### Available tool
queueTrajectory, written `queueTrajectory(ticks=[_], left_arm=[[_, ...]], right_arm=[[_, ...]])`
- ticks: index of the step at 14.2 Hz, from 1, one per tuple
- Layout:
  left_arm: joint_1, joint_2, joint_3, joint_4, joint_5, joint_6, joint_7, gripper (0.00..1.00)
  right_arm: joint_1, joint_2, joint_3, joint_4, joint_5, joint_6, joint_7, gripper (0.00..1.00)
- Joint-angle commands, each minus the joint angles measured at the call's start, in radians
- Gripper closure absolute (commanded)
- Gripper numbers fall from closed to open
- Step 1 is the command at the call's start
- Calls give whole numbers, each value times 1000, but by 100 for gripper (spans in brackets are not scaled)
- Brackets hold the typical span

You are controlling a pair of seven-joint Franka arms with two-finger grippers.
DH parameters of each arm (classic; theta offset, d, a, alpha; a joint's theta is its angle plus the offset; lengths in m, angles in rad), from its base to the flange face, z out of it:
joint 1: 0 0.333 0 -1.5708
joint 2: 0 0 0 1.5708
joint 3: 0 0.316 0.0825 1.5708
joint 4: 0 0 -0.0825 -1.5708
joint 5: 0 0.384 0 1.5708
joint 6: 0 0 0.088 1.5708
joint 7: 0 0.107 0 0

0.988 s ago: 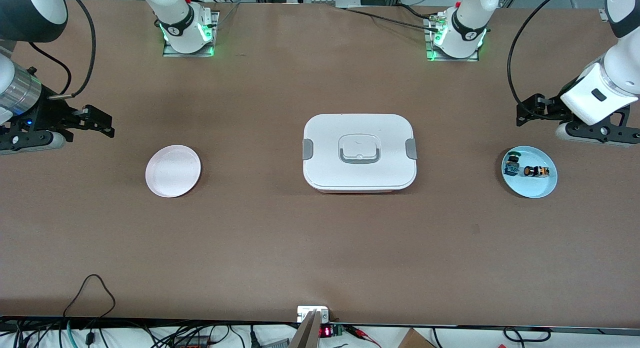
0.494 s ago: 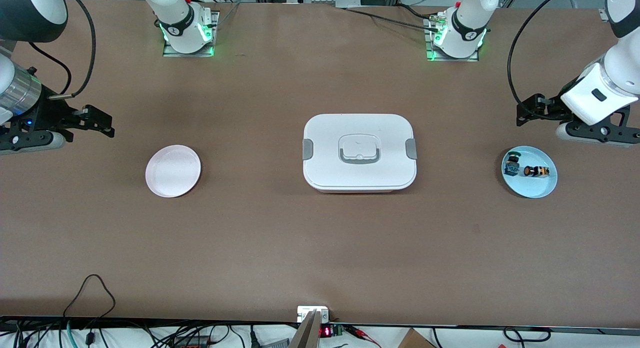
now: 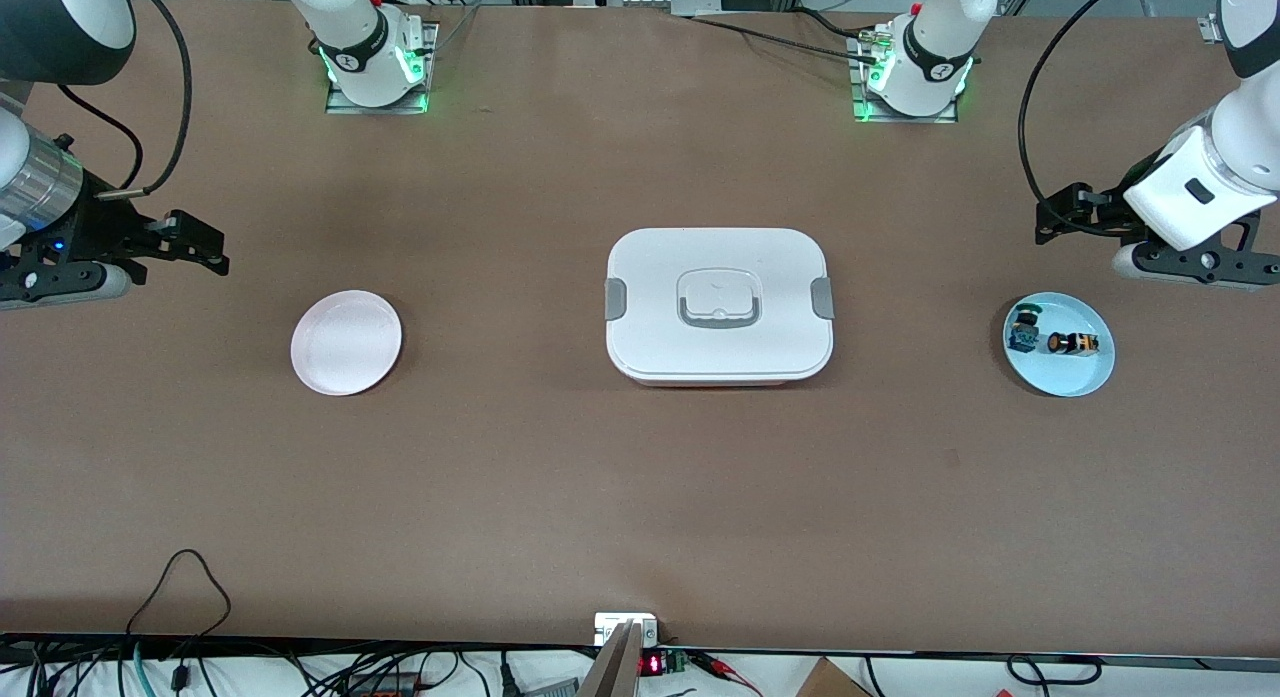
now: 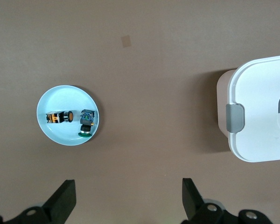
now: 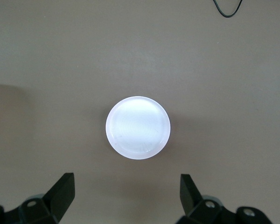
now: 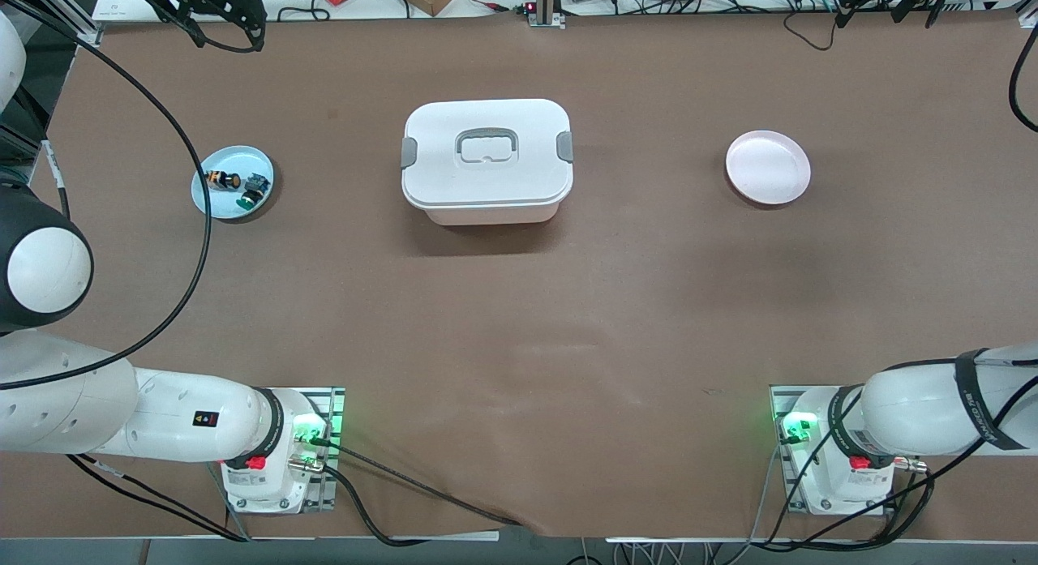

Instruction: Transfer orange switch to right arm and place

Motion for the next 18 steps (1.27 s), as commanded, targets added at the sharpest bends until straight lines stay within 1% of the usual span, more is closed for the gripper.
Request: queueTrajectory(ticks=[1, 4, 8, 10, 13, 14, 15, 17, 18], left_arm=[[-1, 13, 0, 31, 5, -40, -13, 0], [-1, 13, 0, 29, 8, -88, -13, 0], [2, 42, 6, 32, 19, -86, -10, 0], [10, 91, 14, 32, 16, -86, -13, 0], [89, 166, 15, 35, 22, -69, 4, 0], [128, 193, 14, 34, 50, -45, 5, 0], [140, 203, 9, 25, 95, -13, 30, 0], [142, 235, 9, 15, 171, 32, 97, 0], [148, 256, 9, 14, 185, 64, 105, 0]], right_arm=[[12, -7, -7, -2, -17, 5, 8, 0], [12, -7, -7, -2, -17, 5, 9, 0], [12, -7, -7, -2, -17, 5, 9, 0], [12, -7, -7, -2, -17, 5, 9, 0], [12, -7, -7, -2, -17, 5, 9, 0], [12, -7, -7, -2, -17, 5, 9, 0], [12, -9, -7, -2, -17, 5, 9, 0], [12, -7, -7, -2, -17, 5, 9, 0], [12, -7, -7, -2, -17, 3, 9, 0]])
